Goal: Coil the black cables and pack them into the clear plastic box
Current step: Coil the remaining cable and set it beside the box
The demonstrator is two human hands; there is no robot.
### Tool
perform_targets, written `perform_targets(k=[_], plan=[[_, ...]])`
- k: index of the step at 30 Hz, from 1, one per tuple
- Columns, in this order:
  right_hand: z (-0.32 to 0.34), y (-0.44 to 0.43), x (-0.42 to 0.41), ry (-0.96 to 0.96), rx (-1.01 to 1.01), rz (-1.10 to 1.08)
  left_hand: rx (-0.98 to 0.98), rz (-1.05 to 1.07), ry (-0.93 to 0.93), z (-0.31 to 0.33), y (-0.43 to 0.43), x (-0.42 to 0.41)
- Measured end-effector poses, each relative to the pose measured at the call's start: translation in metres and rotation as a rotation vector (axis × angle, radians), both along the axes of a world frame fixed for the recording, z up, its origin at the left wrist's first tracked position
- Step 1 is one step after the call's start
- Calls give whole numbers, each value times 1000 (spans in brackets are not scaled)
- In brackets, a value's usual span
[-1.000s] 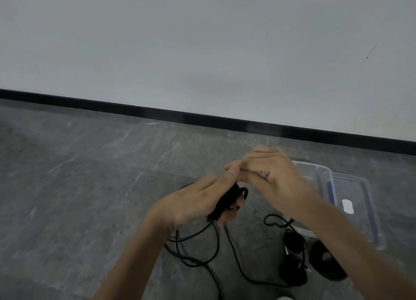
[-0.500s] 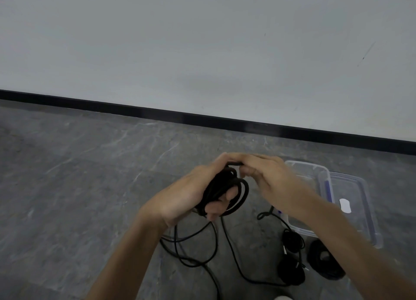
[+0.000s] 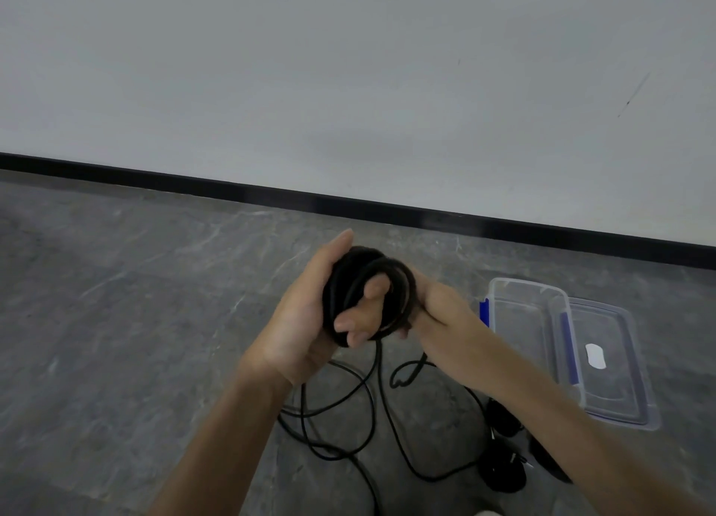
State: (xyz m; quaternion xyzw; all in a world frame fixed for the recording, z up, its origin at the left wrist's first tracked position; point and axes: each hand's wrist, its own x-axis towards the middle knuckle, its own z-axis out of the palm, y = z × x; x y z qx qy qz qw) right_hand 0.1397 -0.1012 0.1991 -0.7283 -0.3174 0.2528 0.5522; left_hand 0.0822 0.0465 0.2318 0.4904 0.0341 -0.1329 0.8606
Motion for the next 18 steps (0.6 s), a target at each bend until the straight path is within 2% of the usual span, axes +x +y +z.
perform_targets(k=[3, 7, 11, 18], plan=[[1, 5, -4, 15, -82, -21, -14, 149, -11, 2, -3, 3], [6, 10, -8, 153, -56, -23, 32, 250, -13, 1, -7, 5], [5, 10, -7, 212, -81, -23, 53, 304, -27, 0, -11, 5], [3, 15, -16, 270, -12, -169, 21, 464, -48, 1, -8, 7]])
